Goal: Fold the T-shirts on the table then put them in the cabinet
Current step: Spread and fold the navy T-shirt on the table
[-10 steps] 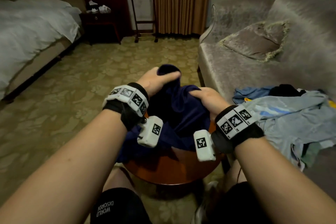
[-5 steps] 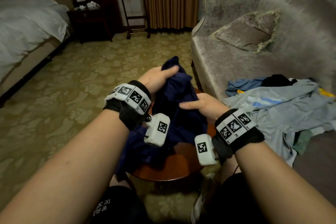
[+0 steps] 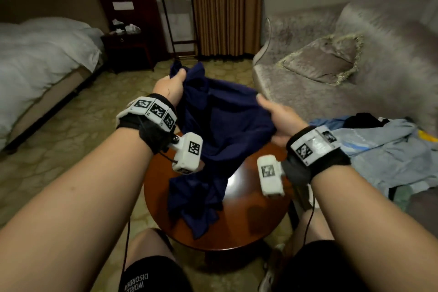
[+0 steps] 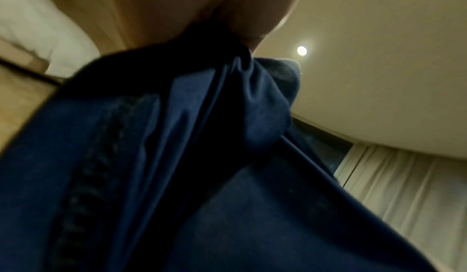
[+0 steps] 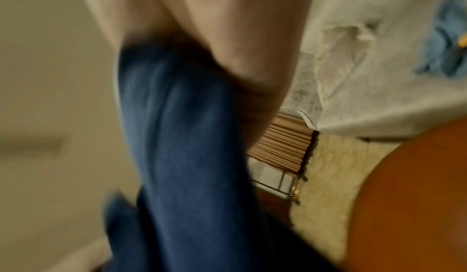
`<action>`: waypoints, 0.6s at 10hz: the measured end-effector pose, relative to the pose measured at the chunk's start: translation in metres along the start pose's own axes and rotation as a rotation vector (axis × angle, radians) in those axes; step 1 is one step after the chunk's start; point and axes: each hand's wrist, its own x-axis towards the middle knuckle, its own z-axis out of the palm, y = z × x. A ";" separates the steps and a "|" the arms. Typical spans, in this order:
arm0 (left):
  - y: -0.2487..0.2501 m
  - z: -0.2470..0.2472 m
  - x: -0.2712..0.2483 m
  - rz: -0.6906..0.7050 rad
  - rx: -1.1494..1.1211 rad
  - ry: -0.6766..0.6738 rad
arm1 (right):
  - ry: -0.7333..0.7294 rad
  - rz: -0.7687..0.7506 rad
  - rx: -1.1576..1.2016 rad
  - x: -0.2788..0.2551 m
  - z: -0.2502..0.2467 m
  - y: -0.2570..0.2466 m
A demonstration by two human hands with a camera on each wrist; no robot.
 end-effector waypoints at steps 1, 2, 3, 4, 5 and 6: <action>0.007 -0.017 0.011 -0.014 0.073 0.042 | 0.130 -0.145 0.265 0.012 0.006 -0.039; 0.023 -0.038 0.019 -0.082 -0.027 0.179 | 0.261 -0.256 0.238 0.021 0.016 -0.074; 0.049 -0.057 0.024 -0.112 -0.207 0.277 | 0.349 -0.364 0.125 0.025 0.031 -0.104; 0.087 -0.074 0.022 -0.080 -0.286 0.360 | 0.346 -0.503 -0.039 0.025 0.054 -0.133; 0.125 -0.088 0.017 0.053 -0.305 0.431 | 0.341 -0.637 -0.203 0.019 0.074 -0.164; 0.155 -0.098 -0.016 0.169 -0.182 0.427 | 0.400 -0.680 -0.295 0.012 0.082 -0.190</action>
